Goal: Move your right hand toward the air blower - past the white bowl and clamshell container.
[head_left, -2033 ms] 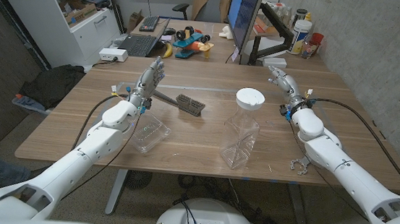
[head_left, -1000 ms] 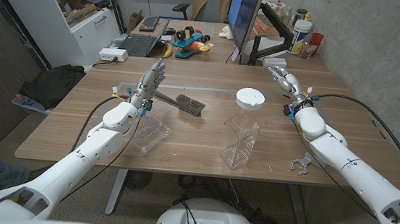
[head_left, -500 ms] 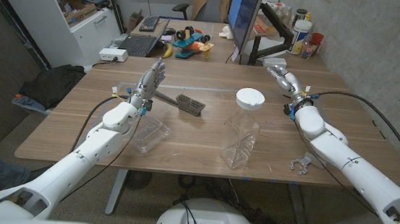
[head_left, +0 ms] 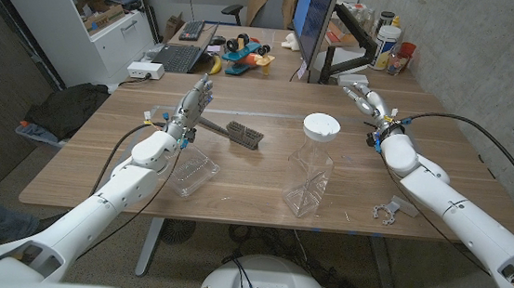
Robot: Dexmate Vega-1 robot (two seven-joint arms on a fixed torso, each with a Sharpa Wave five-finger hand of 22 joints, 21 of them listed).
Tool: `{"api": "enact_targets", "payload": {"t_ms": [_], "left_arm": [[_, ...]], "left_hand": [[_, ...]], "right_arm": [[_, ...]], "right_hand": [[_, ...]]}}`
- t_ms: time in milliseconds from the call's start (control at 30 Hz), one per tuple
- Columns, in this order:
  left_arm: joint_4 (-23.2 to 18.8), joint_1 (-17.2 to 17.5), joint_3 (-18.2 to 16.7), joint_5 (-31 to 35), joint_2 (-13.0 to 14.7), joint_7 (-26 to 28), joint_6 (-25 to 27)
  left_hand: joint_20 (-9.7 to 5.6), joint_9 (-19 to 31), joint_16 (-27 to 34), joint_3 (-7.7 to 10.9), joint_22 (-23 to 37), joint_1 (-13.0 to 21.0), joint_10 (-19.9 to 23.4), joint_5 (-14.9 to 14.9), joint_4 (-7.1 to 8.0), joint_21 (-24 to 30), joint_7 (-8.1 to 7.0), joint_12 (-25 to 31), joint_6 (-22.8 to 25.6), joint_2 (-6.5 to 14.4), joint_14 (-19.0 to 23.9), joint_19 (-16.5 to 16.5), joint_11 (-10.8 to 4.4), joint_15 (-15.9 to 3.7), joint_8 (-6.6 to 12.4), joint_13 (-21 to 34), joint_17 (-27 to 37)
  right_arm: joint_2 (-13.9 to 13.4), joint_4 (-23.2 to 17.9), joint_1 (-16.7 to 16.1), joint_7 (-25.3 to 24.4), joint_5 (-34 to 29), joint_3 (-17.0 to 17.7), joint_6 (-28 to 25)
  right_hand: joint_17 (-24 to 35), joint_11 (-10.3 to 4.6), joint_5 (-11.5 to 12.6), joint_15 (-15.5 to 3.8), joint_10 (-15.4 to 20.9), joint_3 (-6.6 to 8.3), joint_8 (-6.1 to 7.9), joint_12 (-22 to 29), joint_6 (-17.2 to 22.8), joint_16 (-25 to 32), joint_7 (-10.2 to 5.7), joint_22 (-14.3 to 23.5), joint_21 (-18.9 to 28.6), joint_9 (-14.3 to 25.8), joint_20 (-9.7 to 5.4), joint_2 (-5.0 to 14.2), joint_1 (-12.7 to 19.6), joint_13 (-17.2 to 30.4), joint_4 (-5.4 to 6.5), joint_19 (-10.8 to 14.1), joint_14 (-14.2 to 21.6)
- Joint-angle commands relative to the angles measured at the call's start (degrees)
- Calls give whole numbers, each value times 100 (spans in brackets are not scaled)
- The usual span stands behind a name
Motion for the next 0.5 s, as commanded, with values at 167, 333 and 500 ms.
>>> {"api": "enact_targets", "payload": {"t_ms": [167,333,500], "left_arm": [[-96,39,-31,-14,55,1,29],[-153,51,-39,-9,92,6,59],[-193,53,-36,4,119,14,95]], "left_hand": [[20,25,38,20,16,11,16,-8,-36,-14,17,36,64,73,37,27,-1,0,52,12,12],[12,25,35,19,17,10,15,-9,-39,-21,20,36,69,76,33,32,-10,-1,50,9,12],[18,25,35,16,17,9,17,-10,-43,-31,21,35,75,79,35,35,-18,-2,48,6,12]], "right_arm": [[-169,-214,2,-112,-372,-78,-499],[-206,-245,25,-119,-459,-108,-651],[-238,-262,45,-137,-528,-130,-761]], "right_hand": [[3,-36,33,67,-26,-5,-12,-27,-24,-22,-19,22,-70,28,42,-2,1,20,-18,-42,-21],[2,-27,36,67,-38,-12,-20,-34,-32,-25,-20,23,-91,28,62,-14,-7,21,-22,-56,-34],[2,-51,40,54,-15,-15,-17,-26,-13,-15,-51,26,-111,28,92,-17,-14,23,-25,-60,-18]]}}
